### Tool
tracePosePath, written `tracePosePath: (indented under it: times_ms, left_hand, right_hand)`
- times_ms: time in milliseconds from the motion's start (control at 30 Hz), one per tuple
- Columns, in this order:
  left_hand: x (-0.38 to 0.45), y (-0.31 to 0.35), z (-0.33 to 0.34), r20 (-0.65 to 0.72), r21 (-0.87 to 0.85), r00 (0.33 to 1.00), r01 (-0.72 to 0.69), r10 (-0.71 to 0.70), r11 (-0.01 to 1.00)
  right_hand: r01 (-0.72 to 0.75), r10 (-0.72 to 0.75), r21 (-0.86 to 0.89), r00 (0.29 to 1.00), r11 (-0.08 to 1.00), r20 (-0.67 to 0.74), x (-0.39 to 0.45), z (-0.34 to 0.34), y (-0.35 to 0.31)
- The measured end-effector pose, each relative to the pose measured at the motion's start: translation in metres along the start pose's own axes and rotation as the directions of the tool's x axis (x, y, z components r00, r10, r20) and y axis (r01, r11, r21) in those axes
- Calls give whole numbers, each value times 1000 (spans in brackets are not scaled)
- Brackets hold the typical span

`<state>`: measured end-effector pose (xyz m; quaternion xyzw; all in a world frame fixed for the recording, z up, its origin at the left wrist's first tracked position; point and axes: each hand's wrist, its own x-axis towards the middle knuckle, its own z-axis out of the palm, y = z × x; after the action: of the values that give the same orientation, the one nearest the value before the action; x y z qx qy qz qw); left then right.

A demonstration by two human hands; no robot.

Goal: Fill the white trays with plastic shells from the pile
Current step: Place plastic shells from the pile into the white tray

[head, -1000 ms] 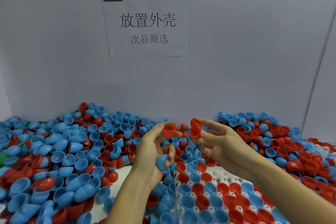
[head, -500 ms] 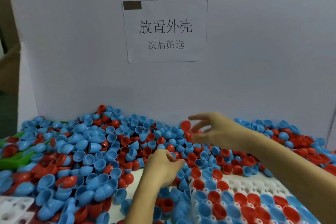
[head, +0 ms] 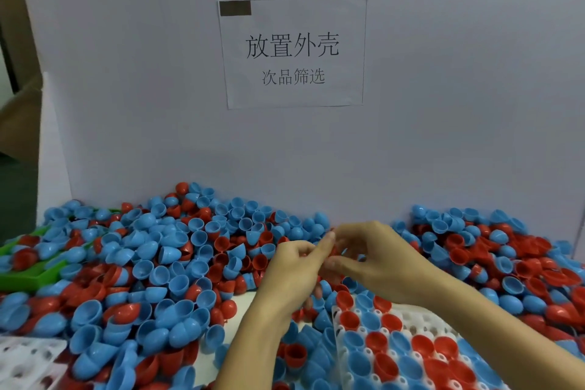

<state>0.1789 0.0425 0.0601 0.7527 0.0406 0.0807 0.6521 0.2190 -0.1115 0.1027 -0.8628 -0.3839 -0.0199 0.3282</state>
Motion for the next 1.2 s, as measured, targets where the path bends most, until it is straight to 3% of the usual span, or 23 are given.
tracePosePath:
  times_ms: [100,167,267,300,333,367,400,433,467,500,533,600,700,800,867,900,967,1000,1033,1067,1133,1167,1200]
  left_hand:
    - [0,8,2,6,-271,999,38,-38,962]
    - [0,12,-2,-14,-569,997,51,-72,821]
    - [1,11,-12,-12,-755,998,36,-69,654]
    - [1,10,-13,-11,-755,997,45,-81,655]
    - [2,9,-12,-18,-728,995,57,-102,683]
    - [3,7,-10,-28,-691,992,69,-122,719]
    - [3,6,-9,-36,-657,989,84,-143,749]
    - [3,5,-8,-42,-629,986,101,-163,771]
    - [4,3,-9,-50,-609,984,107,-173,786]
    - [5,1,-9,-61,-596,984,101,-170,797]
    - [7,-2,-10,-73,-590,984,87,-160,803]
    - [10,-6,-12,-130,-594,980,46,-153,803]
    - [11,-8,-10,-216,-557,962,20,-168,830]
    - [6,-5,-6,-135,-455,983,53,-127,889]
    - [4,-2,-2,-47,-349,995,68,-90,935]
    - [3,-1,-1,-34,-252,995,84,-95,964]
    - [4,-1,-1,-91,-58,990,106,-111,993]
    - [4,-2,-3,-137,-23,985,107,-109,994]
    - [5,-2,-4,-186,-25,977,101,-104,995]
    - [5,-2,-6,-243,-45,965,86,-95,995]
    - [6,-3,-9,-395,-67,917,38,-62,997]
    - [7,-4,-10,-466,-49,884,21,-42,999]
    - [8,-5,-12,-516,-9,856,19,-21,1000]
  right_hand:
    - [31,-21,49,982,998,-188,-1,-5,-4]
    - [119,-10,210,889,970,-458,1,-15,-12]
    - [461,45,308,498,833,-866,18,-34,-36]
    - [548,101,313,381,775,-919,28,-39,-45]
    - [601,164,336,324,725,-932,41,-41,-54]
    - [591,185,370,351,717,-918,53,-42,-63]
    - [482,159,411,481,773,-862,63,-42,-72]
    - [262,110,407,711,875,-694,71,-39,-75]
    - [6,105,274,916,962,-388,78,-34,-72]
    - [-148,150,33,986,988,-68,80,-28,-69]
    - [-165,195,-187,968,968,158,76,-22,-64]
    - [-42,171,-341,918,939,358,61,-11,-48]
    - [-23,76,-188,958,982,278,37,1,-24]
    - [24,-17,-115,998,993,54,23,7,-4]
    - [-45,55,-205,998,978,43,16,-2,4]
    - [-137,174,-296,980,945,100,13,-10,6]
    - [-249,478,-563,824,788,305,7,-23,8]
    - [-214,578,-670,720,711,384,7,-26,5]
    - [-165,586,-696,689,699,426,9,-26,2]
    - [-142,477,-606,763,783,437,14,-21,0]
    - [-157,166,-59,965,986,202,27,-10,-10]
    - [-141,133,185,989,972,59,33,-6,-14]
    - [-126,139,287,990,950,-23,38,-6,-18]
